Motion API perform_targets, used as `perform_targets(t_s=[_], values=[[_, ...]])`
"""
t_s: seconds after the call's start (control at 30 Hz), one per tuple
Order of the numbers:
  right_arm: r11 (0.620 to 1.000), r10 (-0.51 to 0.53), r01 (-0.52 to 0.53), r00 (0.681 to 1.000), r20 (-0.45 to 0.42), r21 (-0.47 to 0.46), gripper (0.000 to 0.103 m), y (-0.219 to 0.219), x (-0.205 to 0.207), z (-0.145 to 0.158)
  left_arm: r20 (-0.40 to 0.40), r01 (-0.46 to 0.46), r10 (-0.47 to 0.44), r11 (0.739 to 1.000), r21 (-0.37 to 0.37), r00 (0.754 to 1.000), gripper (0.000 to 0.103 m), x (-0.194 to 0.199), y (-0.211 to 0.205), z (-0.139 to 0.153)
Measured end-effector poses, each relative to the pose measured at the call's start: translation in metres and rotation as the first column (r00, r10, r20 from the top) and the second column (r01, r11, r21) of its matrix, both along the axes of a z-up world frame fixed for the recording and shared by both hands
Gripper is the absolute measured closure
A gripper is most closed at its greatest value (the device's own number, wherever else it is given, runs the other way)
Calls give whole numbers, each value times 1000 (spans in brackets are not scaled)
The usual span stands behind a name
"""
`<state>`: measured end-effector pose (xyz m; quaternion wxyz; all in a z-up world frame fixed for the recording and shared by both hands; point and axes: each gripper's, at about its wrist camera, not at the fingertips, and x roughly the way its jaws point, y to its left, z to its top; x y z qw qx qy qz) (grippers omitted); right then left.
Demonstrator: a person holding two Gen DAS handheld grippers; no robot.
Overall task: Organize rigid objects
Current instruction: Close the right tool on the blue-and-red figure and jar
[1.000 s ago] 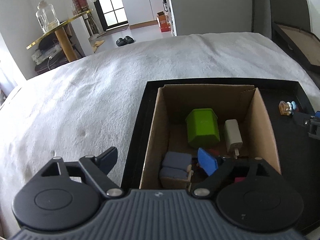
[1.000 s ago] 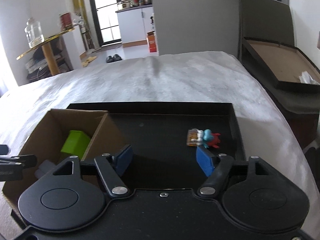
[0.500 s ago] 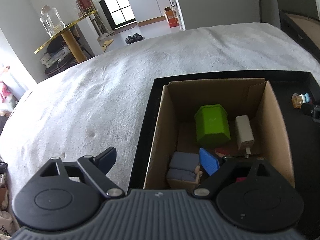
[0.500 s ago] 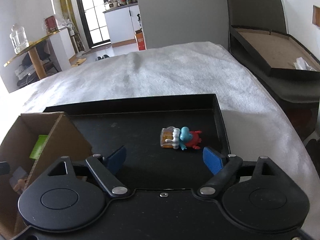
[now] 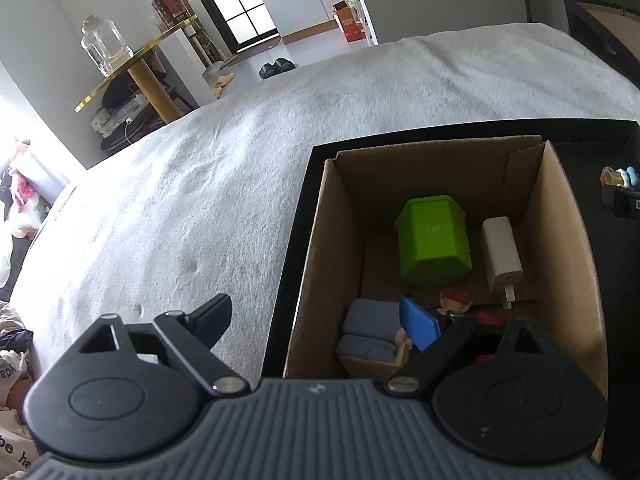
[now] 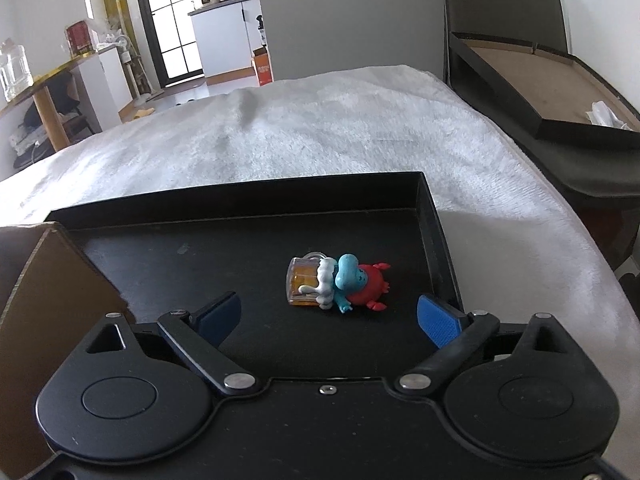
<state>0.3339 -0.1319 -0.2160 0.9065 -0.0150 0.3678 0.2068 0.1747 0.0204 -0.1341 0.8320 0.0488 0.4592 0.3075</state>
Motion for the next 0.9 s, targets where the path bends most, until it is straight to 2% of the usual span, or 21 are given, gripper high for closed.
perform_targets(t_s=[0.37,0.47,0.57,0.63,0.9], values=[[999,-1,2,1000,16,-52,8,14,14,-12,4,-6,6,1000,-1,1000,13,0,1,1],[996,-2,5,999,36,-87,12,19,16,-13,7,-7,7,1000,-7,1000,13,0,2,1],[995,8,-3,999,50,-102,21,22,15,-13,10,-8,8,1000,-15,1000,13,-2,4,1],[994,23,-16,998,64,-112,45,25,13,-10,14,-9,9,1000,-17,1000,13,-2,4,2],[994,38,-33,998,43,-103,45,21,-1,1,35,-10,11,999,-37,999,13,-8,7,3]])
